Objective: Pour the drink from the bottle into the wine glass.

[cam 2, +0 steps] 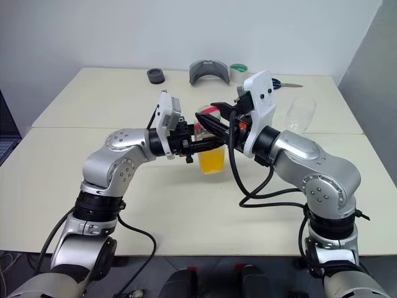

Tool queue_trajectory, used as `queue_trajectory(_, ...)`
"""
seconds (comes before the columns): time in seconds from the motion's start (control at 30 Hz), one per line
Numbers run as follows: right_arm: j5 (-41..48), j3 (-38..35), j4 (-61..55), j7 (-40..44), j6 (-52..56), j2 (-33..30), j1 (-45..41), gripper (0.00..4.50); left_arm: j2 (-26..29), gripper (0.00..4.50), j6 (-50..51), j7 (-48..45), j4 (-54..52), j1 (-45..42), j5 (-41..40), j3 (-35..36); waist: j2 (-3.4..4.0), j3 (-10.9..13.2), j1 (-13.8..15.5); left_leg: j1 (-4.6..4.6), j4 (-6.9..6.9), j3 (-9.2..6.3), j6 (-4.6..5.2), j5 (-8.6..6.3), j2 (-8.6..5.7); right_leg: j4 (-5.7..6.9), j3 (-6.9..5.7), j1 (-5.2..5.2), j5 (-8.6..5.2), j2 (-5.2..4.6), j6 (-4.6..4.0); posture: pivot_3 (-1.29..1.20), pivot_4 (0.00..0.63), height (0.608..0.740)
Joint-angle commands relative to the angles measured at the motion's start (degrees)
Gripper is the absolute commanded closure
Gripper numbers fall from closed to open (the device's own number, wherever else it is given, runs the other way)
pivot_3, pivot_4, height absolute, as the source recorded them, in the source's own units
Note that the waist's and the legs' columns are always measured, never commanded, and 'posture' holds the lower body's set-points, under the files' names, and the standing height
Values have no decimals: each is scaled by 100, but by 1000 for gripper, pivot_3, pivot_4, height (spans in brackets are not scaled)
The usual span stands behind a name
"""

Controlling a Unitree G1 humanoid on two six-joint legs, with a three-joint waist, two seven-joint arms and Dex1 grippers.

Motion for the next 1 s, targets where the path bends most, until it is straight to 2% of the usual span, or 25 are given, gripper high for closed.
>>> queue_trajectory(0.03,-27,-21,-62,168,-170,-23,-134,2676,6,2757,-74,9,-240,-159,-55,105,0,0,0,0,0,0,0,0,0,0,0,0,0,0,0,0,150,740)
queue_trajectory(0.1,-6,-72,6,304,-223,-72,-168,2676,7,2757,-29,8,-282,-162,-91,113,0,0,0,0,0,0,0,0,0,0,0,0,0,0,0,0,150,740)
queue_trajectory(0.2,117,-165,252,1108,-398,-454,-300,2676,112,2757,250,-125,-723,-14,-324,98,1,1,-2,-2,0,0,0,0,-1,0,0,-1,0,-1,0,0,150,740)
queue_trajectory(0.37,608,-177,937,2906,-598,-934,-766,2676,410,2757,928,-335,-1796,188,-1161,232,2,2,-11,-2,-4,-1,1,0,2,-2,-2,-2,0,0,-1,0,150,740)
queue_trajectory(0.53,530,50,1411,3724,-739,-934,-1124,2676,406,2757,1316,-193,-1982,-32,-1552,307,2,2,-3,0,3,-2,1,0,2,1,-5,0,0,1,0,0,150,740)
queue_trajectory(0.63,497,84,1682,3905,-710,-881,-1302,2676,450,2757,1344,-175,-1946,-121,-1547,341,2,2,-3,0,4,-2,1,0,1,2,-5,0,0,1,0,0,150,740)
queue_trajectory(0.7,537,-25,1719,3903,-632,-967,-1257,1937,533,2757,1322,-180,-1894,-73,-1464,391,2,2,-2,0,3,-3,1,0,2,2,-6,0,0,1,0,0,150,740)
queue_trajectory(0.73,578,-93,1668,3897,-569,-1054,-1193,1757,582,2757,1303,-189,-1880,-24,-1416,401,2,2,0,-1,2,-4,1,0,2,1,-6,0,0,1,0,0,150,740)
queue_trajectory(0.8,747,-267,1513,3830,-325,-1264,-1060,1113,698,2757,1212,-230,-1821,89,-1299,398,2,2,4,-1,3,-2,1,0,1,0,-5,0,0,-1,0,0,150,740)
queue_trajectory(0.9,1184,-634,1314,3447,120,-1474,-909,73,894,2757,1052,-361,-1700,228,-1162,388,2,2,7,-2,2,-1,1,0,0,0,-4,-1,0,-2,-1,0,150,740)
queue_trajectory(1.0,1282,-904,882,2827,215,-1534,-584,29,932,2757,890,-317,-1464,220,-1023,412,2,2,11,-2,2,-1,1,0,1,1,-4,-1,0,-2,-1,0,150,740)
